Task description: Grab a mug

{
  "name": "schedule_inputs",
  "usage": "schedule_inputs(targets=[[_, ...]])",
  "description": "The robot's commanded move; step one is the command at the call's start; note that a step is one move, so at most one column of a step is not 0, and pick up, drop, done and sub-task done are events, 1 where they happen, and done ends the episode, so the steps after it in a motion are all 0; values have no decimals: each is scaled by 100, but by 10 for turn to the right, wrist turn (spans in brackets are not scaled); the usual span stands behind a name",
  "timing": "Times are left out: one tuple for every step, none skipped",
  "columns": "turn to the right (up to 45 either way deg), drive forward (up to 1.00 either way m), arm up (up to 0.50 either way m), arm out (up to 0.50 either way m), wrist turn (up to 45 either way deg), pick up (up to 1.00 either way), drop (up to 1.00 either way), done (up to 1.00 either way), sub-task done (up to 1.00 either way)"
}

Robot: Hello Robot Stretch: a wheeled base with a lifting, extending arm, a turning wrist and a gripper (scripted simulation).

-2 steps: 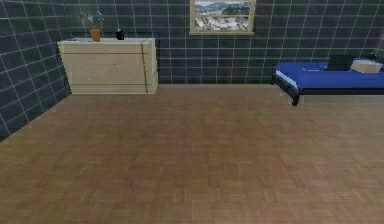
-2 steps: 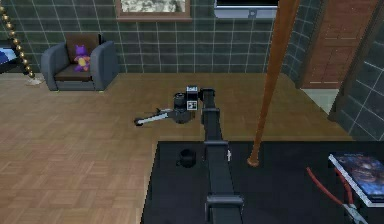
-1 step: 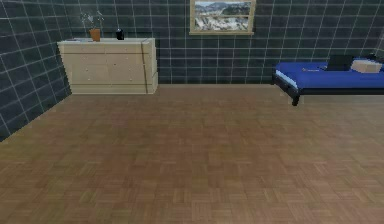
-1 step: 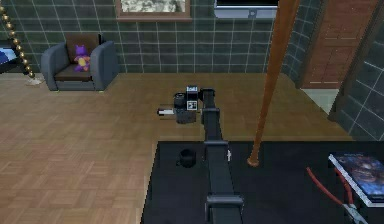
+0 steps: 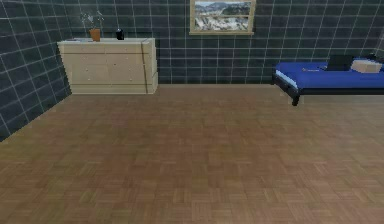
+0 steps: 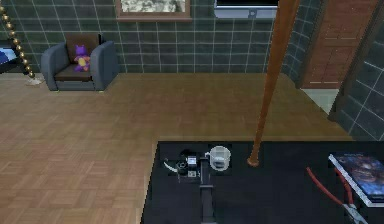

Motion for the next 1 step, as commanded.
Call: schedule_inputs(targets=[[0,0,0,0,0,100,0,0,0]])
